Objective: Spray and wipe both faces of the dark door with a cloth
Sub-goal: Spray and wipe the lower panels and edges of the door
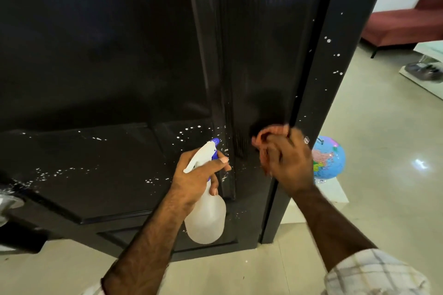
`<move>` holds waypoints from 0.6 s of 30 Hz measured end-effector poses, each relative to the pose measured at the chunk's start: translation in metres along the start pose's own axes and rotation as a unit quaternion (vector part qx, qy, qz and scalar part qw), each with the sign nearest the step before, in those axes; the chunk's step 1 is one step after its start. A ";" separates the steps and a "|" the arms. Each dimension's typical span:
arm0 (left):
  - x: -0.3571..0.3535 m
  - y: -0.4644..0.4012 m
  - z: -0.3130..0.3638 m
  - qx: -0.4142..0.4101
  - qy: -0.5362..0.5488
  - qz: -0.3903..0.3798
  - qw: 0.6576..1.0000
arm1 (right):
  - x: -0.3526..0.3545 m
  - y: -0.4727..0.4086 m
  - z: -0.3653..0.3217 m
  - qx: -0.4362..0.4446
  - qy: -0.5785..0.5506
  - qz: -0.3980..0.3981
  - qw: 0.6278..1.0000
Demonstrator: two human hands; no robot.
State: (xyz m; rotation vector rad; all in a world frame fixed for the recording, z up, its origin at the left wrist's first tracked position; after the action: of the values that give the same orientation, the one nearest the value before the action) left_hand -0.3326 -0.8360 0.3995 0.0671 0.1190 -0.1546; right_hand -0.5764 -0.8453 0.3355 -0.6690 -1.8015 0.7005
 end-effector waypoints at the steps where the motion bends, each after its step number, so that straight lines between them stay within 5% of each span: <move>1: -0.001 0.000 0.000 0.003 0.000 0.006 1.000 | 0.010 -0.018 -0.007 -0.029 -0.024 0.031 0.999; 5: -0.007 -0.002 0.000 0.005 0.000 0.017 1.000 | 0.025 -0.058 -0.025 -0.030 -0.034 0.120 0.992; 8: -0.011 -0.009 -0.009 0.005 -0.002 0.003 1.000 | 0.006 -0.024 -0.015 -0.016 -0.022 0.108 0.994; 12: -0.018 -0.019 -0.030 0.021 -0.013 -0.036 0.999 | -0.034 0.043 0.009 -0.008 0.040 0.021 0.999; 18: -0.028 -0.018 -0.067 0.094 -0.041 -0.020 0.995 | -0.071 0.109 0.036 -0.124 0.011 -0.233 0.964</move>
State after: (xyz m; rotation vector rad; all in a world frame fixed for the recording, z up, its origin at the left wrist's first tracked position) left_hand -0.3705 -0.8448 0.3356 0.2457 0.0235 -0.2090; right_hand -0.5760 -0.8290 0.2015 -0.3853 -1.9466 0.1517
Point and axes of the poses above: each hand's wrist, its own y-axis away from the middle knuckle, its own x-axis out of the back of the hand, z = x × y, the point moved 1 cm from there along -y, towards the middle knuckle, and after that the axes turned 12 degrees about y, right-handed, at the moved point
